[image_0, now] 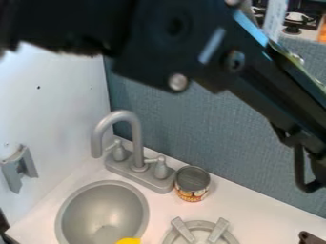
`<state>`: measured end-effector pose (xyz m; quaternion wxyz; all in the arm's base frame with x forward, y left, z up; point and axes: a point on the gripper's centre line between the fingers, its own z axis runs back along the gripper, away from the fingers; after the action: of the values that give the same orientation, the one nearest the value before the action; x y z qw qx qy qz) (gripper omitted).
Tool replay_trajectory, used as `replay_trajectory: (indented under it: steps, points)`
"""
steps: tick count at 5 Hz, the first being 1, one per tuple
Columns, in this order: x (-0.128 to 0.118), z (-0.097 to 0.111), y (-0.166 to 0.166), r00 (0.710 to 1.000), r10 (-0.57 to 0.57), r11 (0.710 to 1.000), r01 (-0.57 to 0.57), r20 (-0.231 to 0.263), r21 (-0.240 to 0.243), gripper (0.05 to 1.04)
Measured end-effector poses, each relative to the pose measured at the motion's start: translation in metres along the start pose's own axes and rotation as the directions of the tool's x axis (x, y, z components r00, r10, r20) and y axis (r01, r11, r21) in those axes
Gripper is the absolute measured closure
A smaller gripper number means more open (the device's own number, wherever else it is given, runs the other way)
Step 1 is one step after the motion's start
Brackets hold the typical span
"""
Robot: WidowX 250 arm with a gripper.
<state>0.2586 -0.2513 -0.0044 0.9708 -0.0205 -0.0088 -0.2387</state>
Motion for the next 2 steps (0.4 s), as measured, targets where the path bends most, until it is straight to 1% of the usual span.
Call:
replay_trajectory:
  steps: [1,2]
  points:
    - [0.013,-0.007,-0.001,0.999,0.023,1.0,-0.023,0.028,0.01,0.081]
    - [0.023,-0.012,-0.003,0.996,0.056,0.998,-0.057,0.066,0.0,0.081]
